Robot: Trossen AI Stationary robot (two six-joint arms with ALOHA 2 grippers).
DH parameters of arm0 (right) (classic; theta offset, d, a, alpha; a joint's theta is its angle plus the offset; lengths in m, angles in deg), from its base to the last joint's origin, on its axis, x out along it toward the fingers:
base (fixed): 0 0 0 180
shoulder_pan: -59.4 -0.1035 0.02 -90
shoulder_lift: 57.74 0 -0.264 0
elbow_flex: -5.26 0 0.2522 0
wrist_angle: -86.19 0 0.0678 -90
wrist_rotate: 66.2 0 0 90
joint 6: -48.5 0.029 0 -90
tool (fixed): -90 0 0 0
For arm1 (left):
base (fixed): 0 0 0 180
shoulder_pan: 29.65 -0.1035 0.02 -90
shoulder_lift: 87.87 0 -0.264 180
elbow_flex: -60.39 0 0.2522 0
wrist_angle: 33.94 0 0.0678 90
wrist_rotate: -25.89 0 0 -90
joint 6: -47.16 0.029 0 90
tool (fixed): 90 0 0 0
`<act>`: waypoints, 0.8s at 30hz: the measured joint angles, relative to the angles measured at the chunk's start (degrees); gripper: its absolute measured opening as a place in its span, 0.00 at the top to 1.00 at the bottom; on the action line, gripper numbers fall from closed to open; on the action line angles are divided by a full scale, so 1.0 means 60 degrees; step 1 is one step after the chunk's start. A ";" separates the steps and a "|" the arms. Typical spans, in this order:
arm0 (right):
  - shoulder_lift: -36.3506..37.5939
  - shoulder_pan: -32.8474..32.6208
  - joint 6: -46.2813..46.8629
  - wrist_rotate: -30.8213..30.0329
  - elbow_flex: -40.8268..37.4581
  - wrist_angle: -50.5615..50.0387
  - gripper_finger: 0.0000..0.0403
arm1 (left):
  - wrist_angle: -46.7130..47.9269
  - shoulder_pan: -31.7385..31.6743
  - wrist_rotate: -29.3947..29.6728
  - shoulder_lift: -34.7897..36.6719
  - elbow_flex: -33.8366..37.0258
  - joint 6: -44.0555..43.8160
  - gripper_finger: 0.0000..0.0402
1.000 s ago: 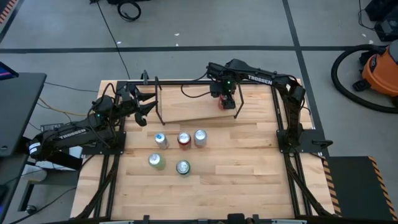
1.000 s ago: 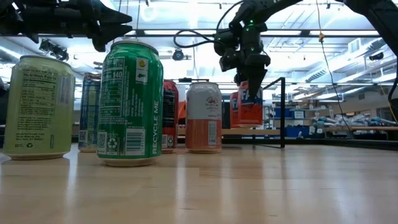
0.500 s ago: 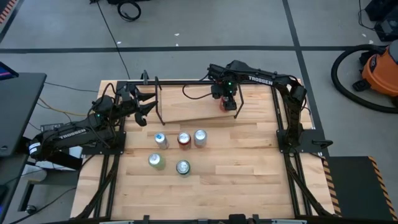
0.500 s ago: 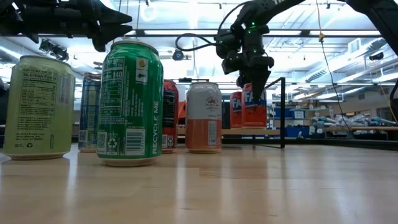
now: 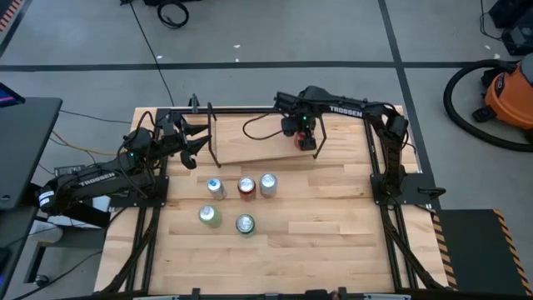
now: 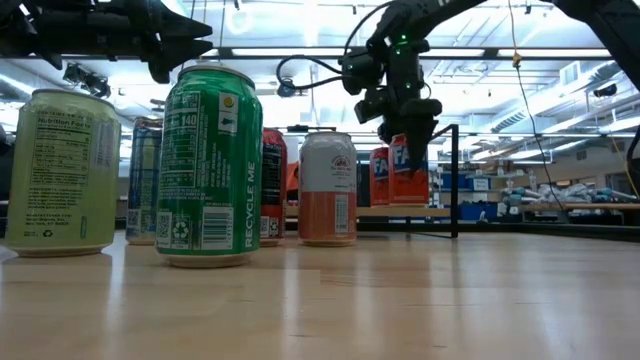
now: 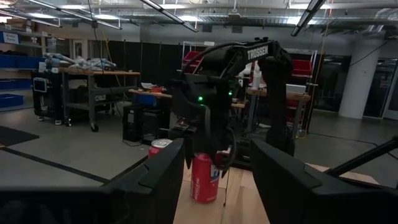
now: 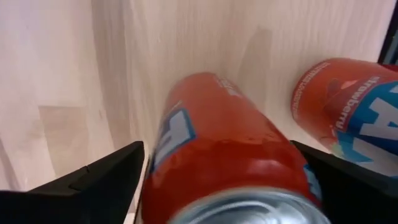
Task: Place canned beverage on shelf
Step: Put the red soda can on the shelf aligned with the other red soda can, then put the orange-white soda can on the shelf
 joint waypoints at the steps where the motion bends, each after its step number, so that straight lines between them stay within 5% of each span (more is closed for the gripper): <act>1: 0.0000 -0.0045 0.0017 0.0010 0.0000 -0.0030 0.01 | 0.0000 0.0000 0.0000 0.0000 0.0000 0.0000 0.52; 10: 0.0151 -0.0367 0.0175 -0.0013 0.0079 -0.0215 0.01 | 0.0001 0.0000 0.0000 0.0000 0.0000 0.0029 0.52; 24: 0.0246 -0.0904 0.0903 -0.0239 0.2211 -0.0386 0.02 | 0.0047 -0.0007 0.0000 0.0000 0.0000 0.0026 0.52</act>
